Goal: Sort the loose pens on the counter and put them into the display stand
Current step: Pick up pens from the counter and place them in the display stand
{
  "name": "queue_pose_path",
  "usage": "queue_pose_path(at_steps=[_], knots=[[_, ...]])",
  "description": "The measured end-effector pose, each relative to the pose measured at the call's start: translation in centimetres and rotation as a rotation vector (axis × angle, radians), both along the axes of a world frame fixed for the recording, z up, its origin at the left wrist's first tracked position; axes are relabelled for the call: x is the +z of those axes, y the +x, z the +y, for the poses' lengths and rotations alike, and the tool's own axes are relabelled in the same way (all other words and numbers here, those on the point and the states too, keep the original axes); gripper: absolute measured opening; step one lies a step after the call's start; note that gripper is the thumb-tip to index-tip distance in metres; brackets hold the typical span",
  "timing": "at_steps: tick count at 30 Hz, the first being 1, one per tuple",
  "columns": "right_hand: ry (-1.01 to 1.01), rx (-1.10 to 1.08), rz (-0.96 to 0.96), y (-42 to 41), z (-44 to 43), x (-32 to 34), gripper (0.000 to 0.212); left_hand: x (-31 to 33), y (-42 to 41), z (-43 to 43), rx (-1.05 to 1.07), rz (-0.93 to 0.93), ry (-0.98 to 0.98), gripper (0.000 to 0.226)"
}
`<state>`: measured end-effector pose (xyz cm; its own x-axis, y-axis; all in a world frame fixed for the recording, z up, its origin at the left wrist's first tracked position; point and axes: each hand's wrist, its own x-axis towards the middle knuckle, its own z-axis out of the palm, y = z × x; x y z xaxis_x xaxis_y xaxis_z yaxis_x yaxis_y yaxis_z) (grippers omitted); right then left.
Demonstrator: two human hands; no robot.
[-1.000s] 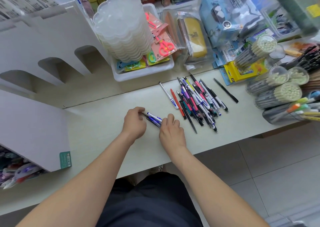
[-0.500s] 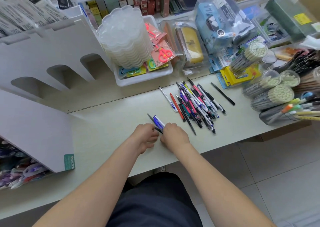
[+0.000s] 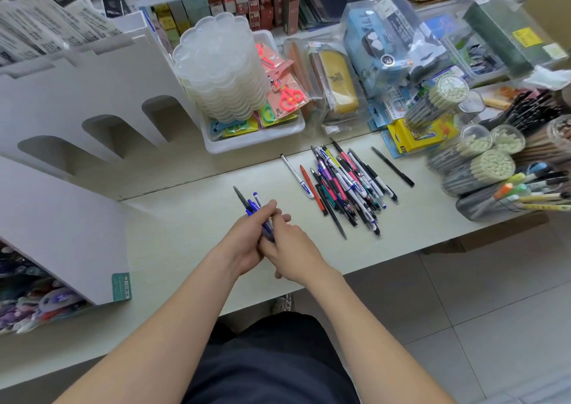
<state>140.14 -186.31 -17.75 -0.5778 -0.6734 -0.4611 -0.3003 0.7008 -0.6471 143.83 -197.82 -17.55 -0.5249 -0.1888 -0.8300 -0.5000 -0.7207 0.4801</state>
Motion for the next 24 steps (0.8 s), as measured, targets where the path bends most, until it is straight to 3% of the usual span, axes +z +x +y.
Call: queue_pose_path(at_steps=[6,8,12,16,20,24], knots=[[-0.268,-0.410,-0.340,0.4,-0.1,2.3,0.032,1.1,0.0,-1.1,0.234,0.078,0.111,0.030],[-0.317,-0.487,-0.345,0.1,-0.1,2.3,0.021,1.4,0.0,-1.7,0.311,0.089,0.111,0.032],[-0.206,-0.594,0.127,-3.0,0.3,-0.4,0.029,1.5,0.1,-2.8,0.507,0.017,0.085,0.029],[0.141,-0.393,0.469,-6.9,-0.2,-3.9,0.025,1.5,0.5,-3.2,0.452,-0.081,0.077,0.027],[0.371,-0.044,0.657,-8.8,-1.3,-5.0,0.029,1.4,0.8,-3.2,0.353,-0.090,0.066,0.026],[0.434,0.004,0.655,-8.2,-1.3,-4.8,0.023,1.5,1.1,-2.7,0.268,-0.069,0.015,0.032]])
